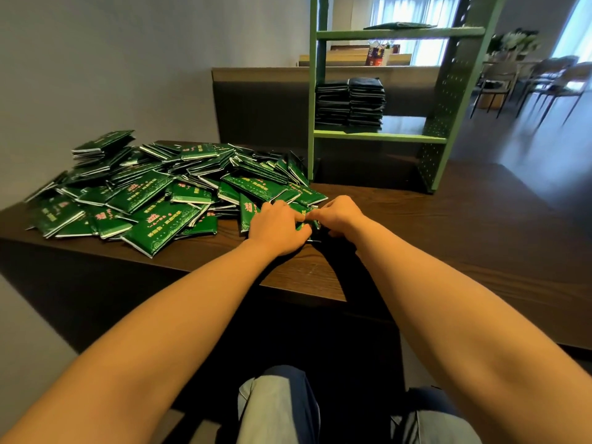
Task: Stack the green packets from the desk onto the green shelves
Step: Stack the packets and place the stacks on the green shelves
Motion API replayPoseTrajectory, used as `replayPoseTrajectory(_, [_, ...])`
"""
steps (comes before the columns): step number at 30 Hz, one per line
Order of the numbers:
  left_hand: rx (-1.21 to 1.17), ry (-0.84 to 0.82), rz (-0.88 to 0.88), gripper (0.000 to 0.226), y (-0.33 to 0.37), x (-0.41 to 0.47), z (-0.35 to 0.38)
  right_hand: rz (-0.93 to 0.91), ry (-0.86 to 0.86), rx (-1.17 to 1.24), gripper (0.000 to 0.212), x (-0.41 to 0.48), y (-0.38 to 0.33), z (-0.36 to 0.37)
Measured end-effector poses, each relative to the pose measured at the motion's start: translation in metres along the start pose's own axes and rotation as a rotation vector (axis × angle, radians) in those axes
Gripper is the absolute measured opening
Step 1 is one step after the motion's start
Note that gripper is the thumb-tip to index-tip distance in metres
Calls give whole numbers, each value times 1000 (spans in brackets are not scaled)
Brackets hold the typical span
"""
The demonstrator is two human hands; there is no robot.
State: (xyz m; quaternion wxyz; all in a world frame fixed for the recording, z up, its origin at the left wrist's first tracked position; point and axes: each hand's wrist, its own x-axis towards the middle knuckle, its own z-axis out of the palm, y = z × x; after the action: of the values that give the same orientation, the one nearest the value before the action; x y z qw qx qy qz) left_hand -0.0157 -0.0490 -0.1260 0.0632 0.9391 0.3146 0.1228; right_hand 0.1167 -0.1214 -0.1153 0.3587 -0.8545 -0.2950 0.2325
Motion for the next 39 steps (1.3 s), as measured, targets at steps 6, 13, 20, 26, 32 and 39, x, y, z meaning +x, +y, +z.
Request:
replayPoseTrajectory(6, [-139,21,72,45,9,-5,1,83,-12,173,18,-13,-1,-16])
replayPoseTrajectory(13, [-425,-41,75,34,36,-1,-1,223,-52,521,16,-26,6,-36])
replayPoseTrajectory(20, [-638,2,-57,36,49,13,3,250,-16,532,9,-23,23,-48])
replayPoseTrajectory(26, [-615,86,-150,39,47,22,5,209,-19,679,13,-19,31,-46])
replayPoseTrajectory(32, [-879,200,-126,35,53,27,1,134,39,849,18,-13,38,-41])
replayPoseTrajectory(39, [-996,309,-158,29,44,27,-2,68,-4,816,39,-8,24,-27])
